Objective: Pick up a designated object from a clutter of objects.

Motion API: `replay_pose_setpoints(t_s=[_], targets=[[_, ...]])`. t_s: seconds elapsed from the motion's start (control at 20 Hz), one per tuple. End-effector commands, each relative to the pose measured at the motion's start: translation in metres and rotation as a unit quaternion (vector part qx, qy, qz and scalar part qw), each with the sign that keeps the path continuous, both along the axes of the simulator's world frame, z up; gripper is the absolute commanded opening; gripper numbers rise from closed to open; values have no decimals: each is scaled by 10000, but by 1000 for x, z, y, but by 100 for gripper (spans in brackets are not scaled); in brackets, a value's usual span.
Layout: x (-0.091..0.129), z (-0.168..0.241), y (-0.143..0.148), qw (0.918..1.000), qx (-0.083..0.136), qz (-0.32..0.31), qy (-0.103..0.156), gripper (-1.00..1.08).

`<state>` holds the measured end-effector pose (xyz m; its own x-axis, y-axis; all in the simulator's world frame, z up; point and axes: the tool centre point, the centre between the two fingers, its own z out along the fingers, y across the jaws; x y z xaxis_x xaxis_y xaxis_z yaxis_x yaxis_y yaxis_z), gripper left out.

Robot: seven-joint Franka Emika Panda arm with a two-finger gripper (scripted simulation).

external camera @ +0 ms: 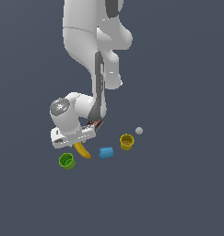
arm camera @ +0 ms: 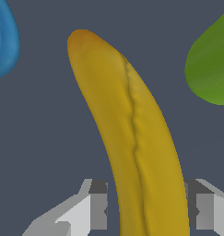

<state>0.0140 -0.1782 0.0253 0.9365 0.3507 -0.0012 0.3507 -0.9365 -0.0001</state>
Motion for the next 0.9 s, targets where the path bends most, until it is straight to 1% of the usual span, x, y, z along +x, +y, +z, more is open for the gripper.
replay_pose_setpoints(t_s=[0.0,0.2,0.4,0.85], targets=[[3,9,-2,10000,-4,0,-14,-100],[8,30,-5,10000,-4,0,-14,-100],[16,59,-10,10000,-4,0,-14,-100],[39,148,-26,10000,-7,-3,-10,-100]])
